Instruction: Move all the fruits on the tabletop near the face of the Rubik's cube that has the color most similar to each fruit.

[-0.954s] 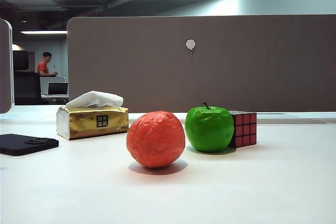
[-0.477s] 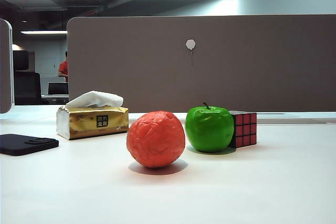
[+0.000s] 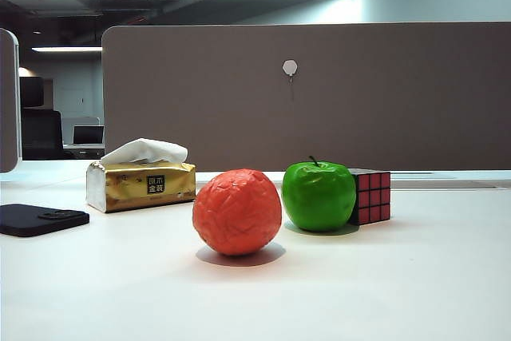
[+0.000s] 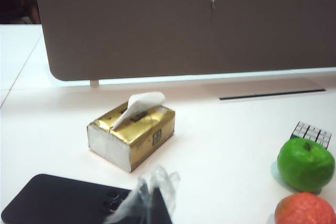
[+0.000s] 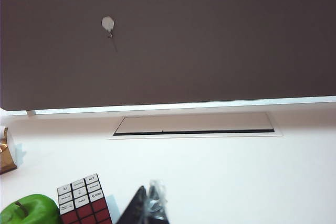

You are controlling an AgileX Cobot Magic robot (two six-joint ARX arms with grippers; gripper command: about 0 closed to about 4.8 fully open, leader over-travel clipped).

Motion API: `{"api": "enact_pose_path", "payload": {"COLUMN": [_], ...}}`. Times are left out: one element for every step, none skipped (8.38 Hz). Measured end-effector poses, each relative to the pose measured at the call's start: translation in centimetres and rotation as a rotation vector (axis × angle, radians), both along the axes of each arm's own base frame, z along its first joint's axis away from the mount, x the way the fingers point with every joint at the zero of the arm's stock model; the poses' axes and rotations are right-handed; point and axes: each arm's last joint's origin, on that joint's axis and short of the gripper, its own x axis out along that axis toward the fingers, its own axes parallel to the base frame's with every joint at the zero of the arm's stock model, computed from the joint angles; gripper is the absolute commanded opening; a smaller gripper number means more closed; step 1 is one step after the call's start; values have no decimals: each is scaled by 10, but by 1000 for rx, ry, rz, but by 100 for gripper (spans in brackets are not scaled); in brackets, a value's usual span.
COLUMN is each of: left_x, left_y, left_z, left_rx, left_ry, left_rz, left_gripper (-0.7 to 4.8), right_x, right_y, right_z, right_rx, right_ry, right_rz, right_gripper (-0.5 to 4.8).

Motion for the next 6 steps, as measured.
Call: {"api": "enact_pose_path", "payload": {"left_x": [0,0,0,0,0,2], "left_y": [0,0,0,0,0,-1], "left_z": [-1,-1,-1,-1,-5,-12], "left_rx": [5,-12,-12,-12,5,15], "left_ry": [11,18,18,19,51,78], "left_rz": [0,0,0,0,0,0], "left_gripper": [-5,-5,-5,-5,-5,-5], "right_x": [3,9,14,15,15,15], "right_y": [0,0,0,-1,0,0], "right_z": [-5,-19,-38,-41,-42,-42], "right_rx": [1,3,2,5,-16,-18], "right_ry": [-24,-69,-32,-25,-24,-23], "right_rz": [-1,-3,-6,-28,-31,-20], "right_gripper": [-1,-1,-1,-1,-1,-1]}}
